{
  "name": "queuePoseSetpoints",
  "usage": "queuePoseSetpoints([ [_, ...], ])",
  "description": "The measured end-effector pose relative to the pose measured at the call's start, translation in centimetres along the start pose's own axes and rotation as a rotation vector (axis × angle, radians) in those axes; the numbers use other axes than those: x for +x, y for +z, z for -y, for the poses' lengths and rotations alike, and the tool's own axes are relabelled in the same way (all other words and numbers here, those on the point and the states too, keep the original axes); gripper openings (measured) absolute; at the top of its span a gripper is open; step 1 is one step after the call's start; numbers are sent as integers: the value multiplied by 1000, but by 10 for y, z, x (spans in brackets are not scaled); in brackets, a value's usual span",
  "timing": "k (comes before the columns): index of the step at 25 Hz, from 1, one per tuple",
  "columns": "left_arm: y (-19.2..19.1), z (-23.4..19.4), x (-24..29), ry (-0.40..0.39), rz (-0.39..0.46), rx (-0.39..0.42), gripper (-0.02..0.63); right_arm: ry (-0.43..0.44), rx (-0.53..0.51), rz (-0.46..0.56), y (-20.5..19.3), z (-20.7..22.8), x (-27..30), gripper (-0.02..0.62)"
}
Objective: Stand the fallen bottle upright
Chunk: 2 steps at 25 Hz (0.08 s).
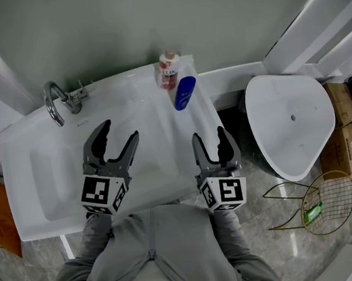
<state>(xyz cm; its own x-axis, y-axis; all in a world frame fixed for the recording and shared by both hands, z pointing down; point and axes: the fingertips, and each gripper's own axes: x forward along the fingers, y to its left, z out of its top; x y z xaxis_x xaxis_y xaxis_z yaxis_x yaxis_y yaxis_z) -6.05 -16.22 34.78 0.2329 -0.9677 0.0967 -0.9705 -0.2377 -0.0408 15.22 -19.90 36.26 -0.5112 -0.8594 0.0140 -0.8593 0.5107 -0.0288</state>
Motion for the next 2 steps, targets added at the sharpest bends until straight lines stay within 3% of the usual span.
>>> queuePoseSetpoints([
  [2, 0, -1, 0, 0, 0, -1, 341, 1, -2, -1, 0, -1, 1, 279],
])
